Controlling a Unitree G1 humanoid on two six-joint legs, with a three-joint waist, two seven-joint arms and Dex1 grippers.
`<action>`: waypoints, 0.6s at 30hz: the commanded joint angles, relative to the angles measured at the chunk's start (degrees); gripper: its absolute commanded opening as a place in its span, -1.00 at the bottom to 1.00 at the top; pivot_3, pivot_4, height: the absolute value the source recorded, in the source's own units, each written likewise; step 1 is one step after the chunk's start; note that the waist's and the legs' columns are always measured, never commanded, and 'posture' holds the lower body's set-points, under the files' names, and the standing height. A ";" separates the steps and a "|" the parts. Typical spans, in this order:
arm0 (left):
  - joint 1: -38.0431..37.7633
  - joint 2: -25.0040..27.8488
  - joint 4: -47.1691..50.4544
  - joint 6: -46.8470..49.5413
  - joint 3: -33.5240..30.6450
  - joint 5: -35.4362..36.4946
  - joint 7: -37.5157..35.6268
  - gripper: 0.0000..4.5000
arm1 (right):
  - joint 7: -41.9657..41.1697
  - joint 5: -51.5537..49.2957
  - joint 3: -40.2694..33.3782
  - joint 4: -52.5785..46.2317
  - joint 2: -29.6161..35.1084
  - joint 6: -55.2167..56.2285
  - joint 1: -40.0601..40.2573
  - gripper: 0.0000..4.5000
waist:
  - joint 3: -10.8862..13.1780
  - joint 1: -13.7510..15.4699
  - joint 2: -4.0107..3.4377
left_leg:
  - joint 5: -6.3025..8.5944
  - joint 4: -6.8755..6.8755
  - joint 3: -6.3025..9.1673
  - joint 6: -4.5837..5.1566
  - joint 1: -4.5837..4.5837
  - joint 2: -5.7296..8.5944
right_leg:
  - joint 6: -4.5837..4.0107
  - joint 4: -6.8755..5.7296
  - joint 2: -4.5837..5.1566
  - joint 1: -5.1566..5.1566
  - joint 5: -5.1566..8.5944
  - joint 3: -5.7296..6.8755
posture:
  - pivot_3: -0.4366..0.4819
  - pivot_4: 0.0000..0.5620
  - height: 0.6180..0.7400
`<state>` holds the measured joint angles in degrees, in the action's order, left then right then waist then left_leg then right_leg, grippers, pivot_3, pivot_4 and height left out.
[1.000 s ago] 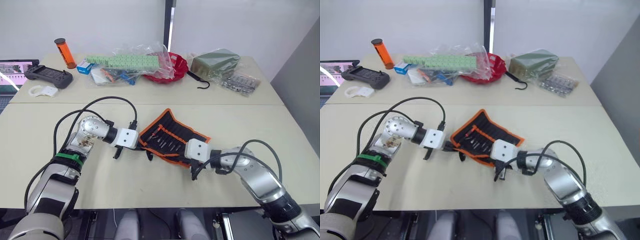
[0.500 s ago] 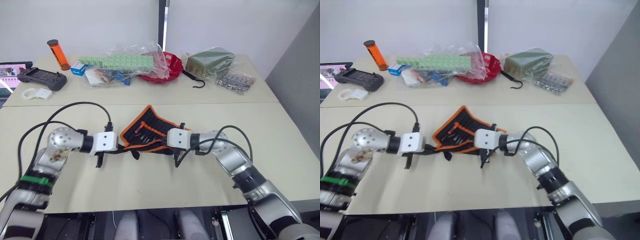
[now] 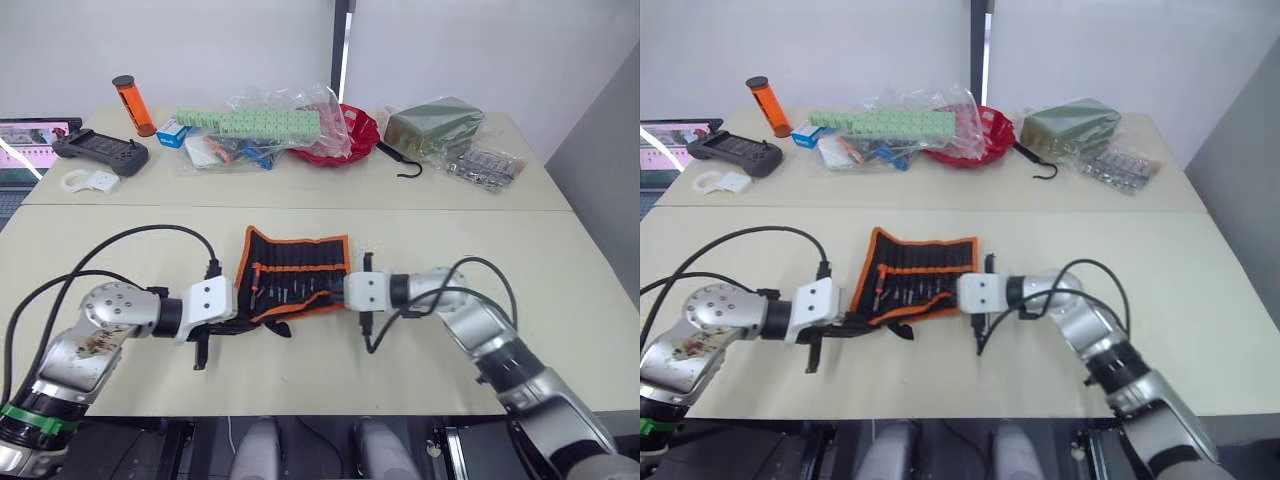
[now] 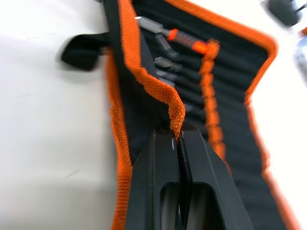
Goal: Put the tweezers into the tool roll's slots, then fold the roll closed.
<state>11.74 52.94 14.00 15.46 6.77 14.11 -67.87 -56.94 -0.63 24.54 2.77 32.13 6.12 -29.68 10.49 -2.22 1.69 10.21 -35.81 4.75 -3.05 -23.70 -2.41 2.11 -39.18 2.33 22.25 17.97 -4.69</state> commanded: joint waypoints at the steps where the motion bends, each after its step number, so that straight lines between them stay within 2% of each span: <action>1: 0.13 2.02 -0.31 0.62 -0.26 -0.98 -1.27 -0.98 | -2.78 -3.48 -4.13 -7.23 4.40 -6.99 3.97 -1.00 | 0.00 -0.06 -0.01 | 0.00 0.02 0.00 0.00 0.00 0.00 | 0.00 0.00 0.00 0.00 0.00 0.00 | -0.05 -0.47 1.00; 6: -0.52 2.48 -1.33 0.57 0.12 -0.94 -1.80 -0.98 | -2.66 -5.07 -3.86 -12.26 4.37 -12.65 6.26 -1.00 | 0.02 -0.39 -0.03 | 0.00 0.03 -0.01 0.00 0.01 -0.01 | 0.00 0.00 -0.01 0.01 0.00 0.00 | -0.05 -0.47 1.00; 12: 1.91 0.15 -5.85 0.78 -0.83 -0.88 0.82 -0.98 | -2.27 -6.12 -3.99 -13.11 3.88 -17.31 6.31 -1.00 | 0.02 0.04 -0.03 | 0.00 -0.01 -0.01 0.00 0.00 0.01 | 0.01 0.01 0.00 0.00 0.01 -0.01 | -0.05 -0.47 1.00; 14: 3.15 -0.51 -7.36 1.20 -1.64 -0.13 1.22 -0.73 | -2.41 -7.22 -4.31 -13.46 3.66 -19.11 6.44 -1.00 | 0.02 0.08 -0.02 | 0.00 -0.04 -0.01 0.00 -0.01 0.02 | 0.01 0.02 0.00 -0.01 0.01 -0.01 | -0.05 -0.47 1.00; 18: 3.74 -0.13 -7.23 1.82 -3.36 2.38 -0.67 -0.19 | -3.17 -8.96 -5.06 -14.97 3.67 -21.58 6.67 -0.46 | 0.02 0.00 -0.02 | 0.00 -0.04 -0.01 0.00 -0.01 0.01 | 0.00 0.01 0.00 0.00 0.01 -0.01 | -0.05 -0.47 1.00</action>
<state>14.88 51.99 5.76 17.20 5.46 15.17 -68.04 -59.82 -8.15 21.03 -9.87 35.54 -14.96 -23.27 10.51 -2.23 1.67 10.21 -35.85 4.74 -3.05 -23.72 -2.40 2.11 -39.17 2.33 22.25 17.98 -4.70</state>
